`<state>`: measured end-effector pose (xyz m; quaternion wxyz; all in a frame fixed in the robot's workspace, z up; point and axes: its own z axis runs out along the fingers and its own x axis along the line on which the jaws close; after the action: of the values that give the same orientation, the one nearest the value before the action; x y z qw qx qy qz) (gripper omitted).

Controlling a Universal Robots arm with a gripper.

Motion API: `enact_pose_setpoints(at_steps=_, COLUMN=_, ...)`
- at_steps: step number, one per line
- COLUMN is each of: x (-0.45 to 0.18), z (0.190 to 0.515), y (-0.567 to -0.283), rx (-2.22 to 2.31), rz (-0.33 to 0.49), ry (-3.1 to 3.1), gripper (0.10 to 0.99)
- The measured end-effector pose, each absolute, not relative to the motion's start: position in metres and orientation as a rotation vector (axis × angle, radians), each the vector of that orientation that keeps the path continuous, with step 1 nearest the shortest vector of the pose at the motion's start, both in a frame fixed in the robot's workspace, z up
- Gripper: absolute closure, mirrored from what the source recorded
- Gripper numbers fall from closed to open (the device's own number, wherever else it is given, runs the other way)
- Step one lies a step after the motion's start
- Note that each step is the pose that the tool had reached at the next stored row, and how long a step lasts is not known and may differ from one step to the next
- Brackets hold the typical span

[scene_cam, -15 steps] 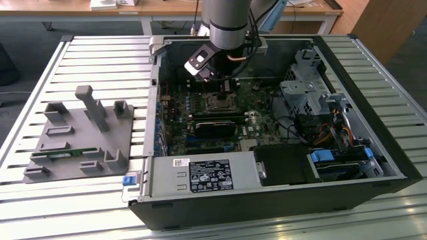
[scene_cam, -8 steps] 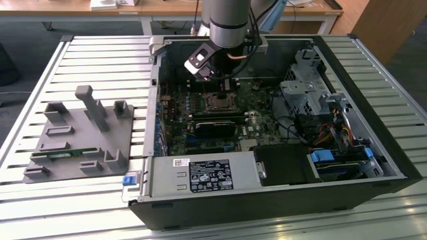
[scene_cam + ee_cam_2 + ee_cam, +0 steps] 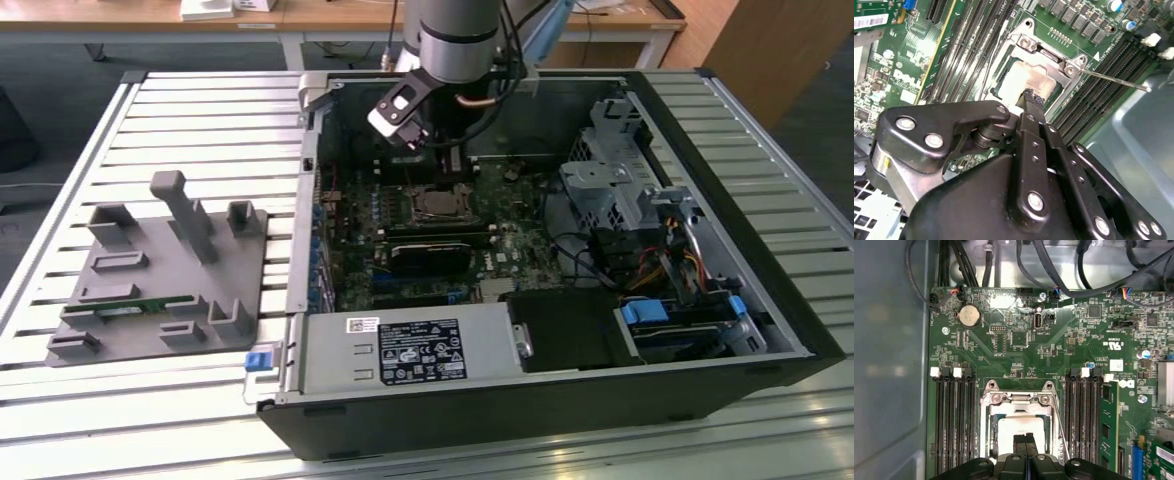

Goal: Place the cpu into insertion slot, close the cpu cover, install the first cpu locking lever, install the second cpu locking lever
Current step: 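Install the first cpu locking lever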

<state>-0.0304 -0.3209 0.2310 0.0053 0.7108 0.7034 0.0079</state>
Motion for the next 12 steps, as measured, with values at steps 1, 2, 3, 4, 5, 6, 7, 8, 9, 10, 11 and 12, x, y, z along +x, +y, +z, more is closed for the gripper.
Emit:
enact_pose_setpoints(at_steps=1, x=-0.03, z=0.233, y=-0.321, rx=2.225, rz=0.025, ry=2.202, gripper=0.98)
enact_pose_setpoints(at_steps=2, x=-0.03, z=0.235, y=-0.321, rx=2.225, rz=0.025, ry=2.202, gripper=0.98)
enact_pose_setpoints(at_steps=3, x=-0.03, z=0.236, y=-0.321, rx=2.225, rz=0.025, ry=2.202, gripper=0.98)
enact_pose_setpoints(at_steps=4, x=-0.03, z=0.238, y=-0.321, rx=2.225, rz=0.025, ry=2.202, gripper=0.98)
enact_pose_setpoints(at_steps=5, x=-0.03, z=0.239, y=-0.321, rx=2.225, rz=0.025, ry=2.202, gripper=0.98)
enact_pose_setpoints(at_steps=6, x=-0.03, z=0.241, y=-0.321, rx=2.225, rz=0.025, ry=2.202, gripper=0.98)
enact_pose_setpoints(at_steps=7, x=-0.03, z=0.243, y=-0.321, rx=2.225, rz=0.025, ry=2.202, gripper=0.98)
enact_pose_setpoints(at_steps=8, x=-0.03, z=0.244, y=-0.321, rx=2.225, rz=0.025, ry=2.202, gripper=0.98)
enact_pose_setpoints(at_steps=9, x=-0.03, z=0.246, y=-0.321, rx=2.225, rz=0.025, ry=2.202, gripper=0.98)
enact_pose_setpoints(at_steps=10, x=-0.03, z=0.248, y=-0.321, rx=2.225, rz=0.025, ry=2.202, gripper=0.98)
enact_pose_setpoints(at_steps=11, x=-0.03, z=0.25, y=-0.321, rx=2.225, rz=0.025, ry=2.202, gripper=0.98)
enact_pose_setpoints(at_steps=12, x=-0.03, z=0.252, y=-0.321, rx=2.225, rz=0.025, ry=2.202, gripper=0.98)
